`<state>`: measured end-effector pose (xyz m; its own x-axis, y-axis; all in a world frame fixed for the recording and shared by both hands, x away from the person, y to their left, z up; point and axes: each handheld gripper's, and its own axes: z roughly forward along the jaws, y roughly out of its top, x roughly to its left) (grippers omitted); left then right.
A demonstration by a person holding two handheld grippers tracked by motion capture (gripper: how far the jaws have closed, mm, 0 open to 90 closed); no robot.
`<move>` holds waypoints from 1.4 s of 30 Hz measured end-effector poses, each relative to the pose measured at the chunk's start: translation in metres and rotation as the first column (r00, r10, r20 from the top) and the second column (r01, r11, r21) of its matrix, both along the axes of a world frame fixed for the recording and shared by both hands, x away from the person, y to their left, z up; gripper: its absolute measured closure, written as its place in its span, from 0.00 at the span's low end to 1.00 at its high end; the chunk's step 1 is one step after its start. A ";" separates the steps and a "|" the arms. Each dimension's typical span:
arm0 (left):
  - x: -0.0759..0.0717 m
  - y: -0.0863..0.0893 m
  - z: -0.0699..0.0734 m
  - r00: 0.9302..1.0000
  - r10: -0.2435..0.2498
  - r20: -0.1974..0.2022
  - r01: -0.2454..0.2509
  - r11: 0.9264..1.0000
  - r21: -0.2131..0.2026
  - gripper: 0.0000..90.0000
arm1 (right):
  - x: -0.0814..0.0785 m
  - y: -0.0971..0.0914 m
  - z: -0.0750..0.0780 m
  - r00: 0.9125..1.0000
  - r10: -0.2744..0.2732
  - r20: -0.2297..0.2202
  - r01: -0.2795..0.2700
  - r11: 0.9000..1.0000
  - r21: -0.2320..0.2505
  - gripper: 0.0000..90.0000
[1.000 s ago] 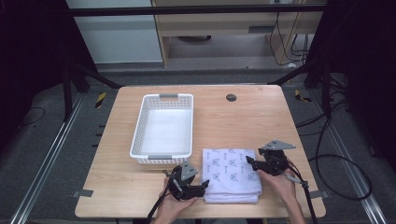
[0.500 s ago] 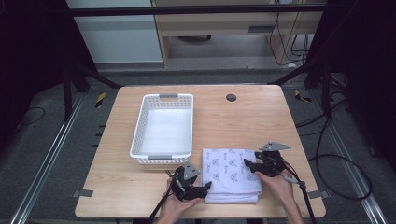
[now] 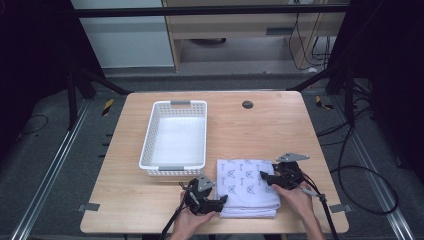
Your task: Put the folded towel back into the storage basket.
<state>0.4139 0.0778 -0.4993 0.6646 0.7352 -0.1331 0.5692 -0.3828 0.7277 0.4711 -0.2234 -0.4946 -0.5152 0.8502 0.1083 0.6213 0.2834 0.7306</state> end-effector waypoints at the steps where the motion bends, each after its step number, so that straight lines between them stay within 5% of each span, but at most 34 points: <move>1: 0.001 0.000 0.000 1.000 0.001 -0.004 -0.001 1.000 -0.002 0.33 | 0.000 0.000 0.000 1.000 -0.002 -0.003 0.002 1.000 0.006 0.45; 19: 0.003 -0.005 0.001 0.999 -0.031 -0.031 0.031 1.000 0.004 0.42 | 0.003 -0.004 -0.007 0.998 -0.030 -0.052 0.034 0.997 0.070 0.47; 42: 0.003 -0.007 0.002 0.995 -0.052 -0.082 0.049 0.998 -0.043 0.69 | 0.002 0.000 -0.004 0.996 -0.016 -0.090 0.027 0.992 0.120 0.72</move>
